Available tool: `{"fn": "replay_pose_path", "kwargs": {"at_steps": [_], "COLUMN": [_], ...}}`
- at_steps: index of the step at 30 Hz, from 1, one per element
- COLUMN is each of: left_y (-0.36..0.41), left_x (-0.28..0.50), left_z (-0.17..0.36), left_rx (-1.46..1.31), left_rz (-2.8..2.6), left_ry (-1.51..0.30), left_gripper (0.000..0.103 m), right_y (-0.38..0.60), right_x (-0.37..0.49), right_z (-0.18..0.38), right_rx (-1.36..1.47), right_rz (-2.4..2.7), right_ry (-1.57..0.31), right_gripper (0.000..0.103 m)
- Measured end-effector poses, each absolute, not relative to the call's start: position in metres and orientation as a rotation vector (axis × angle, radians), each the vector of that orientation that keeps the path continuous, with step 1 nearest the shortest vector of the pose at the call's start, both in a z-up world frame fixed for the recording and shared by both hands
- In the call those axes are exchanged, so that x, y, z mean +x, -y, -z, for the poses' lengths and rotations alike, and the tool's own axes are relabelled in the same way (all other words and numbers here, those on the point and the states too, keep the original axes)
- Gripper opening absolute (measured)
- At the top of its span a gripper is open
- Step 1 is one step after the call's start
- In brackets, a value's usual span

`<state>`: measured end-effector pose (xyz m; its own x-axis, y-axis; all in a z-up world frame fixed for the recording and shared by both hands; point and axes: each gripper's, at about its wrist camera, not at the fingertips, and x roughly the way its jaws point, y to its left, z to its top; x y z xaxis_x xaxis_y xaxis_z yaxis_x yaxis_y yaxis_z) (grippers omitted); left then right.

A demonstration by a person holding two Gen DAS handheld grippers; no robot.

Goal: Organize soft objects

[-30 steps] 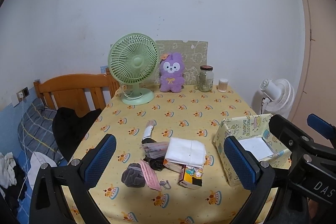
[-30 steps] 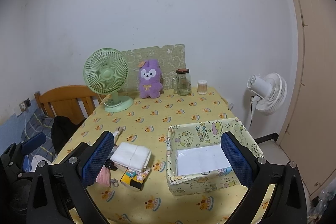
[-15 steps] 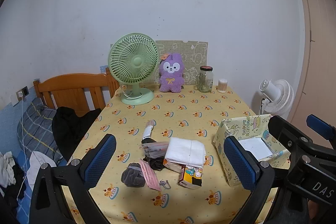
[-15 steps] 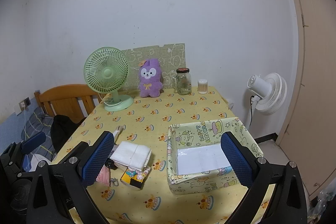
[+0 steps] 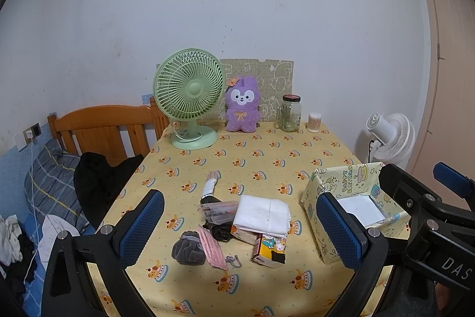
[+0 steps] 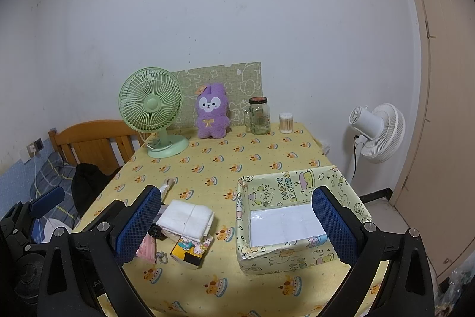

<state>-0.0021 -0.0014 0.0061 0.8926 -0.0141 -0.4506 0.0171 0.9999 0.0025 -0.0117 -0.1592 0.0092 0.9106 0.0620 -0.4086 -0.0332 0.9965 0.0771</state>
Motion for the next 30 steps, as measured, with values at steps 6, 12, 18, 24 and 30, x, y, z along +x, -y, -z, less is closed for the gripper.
{"fn": "replay_pose_path", "kwargs": {"at_steps": [6,12,18,24,30], "left_y": [0.0014,0.0012,0.0002,0.0004,-0.0002], "left_x": [-0.0022,-0.0023,-0.0031,-0.0025,-0.0022], "left_z": [-0.0059,-0.0058,-0.0063,-0.0049,-0.0023], "left_rx": [0.007,0.006,-0.001,-0.001,-0.002], "left_rz": [0.016,0.019,0.030,0.027,0.027], "left_ry": [-0.467,-0.466,-0.461,-0.461,-0.459], "left_gripper": [0.103,0.103,0.103,0.103,0.099], "right_y": [0.1593,0.1591,0.1579,0.1564,0.1543], "right_x": [-0.0115,-0.0117,-0.0123,-0.0128,-0.0096], "right_z": [-0.0093,-0.0092,-0.0092,-0.0094,-0.0078], "right_rx": [0.069,0.069,0.070,0.067,0.074], "right_rz": [-0.049,-0.050,-0.052,-0.045,-0.053], "right_ry": [-0.424,-0.423,-0.423,-0.420,-0.421], "right_gripper": [0.102,0.102,0.102,0.102,0.102]}}
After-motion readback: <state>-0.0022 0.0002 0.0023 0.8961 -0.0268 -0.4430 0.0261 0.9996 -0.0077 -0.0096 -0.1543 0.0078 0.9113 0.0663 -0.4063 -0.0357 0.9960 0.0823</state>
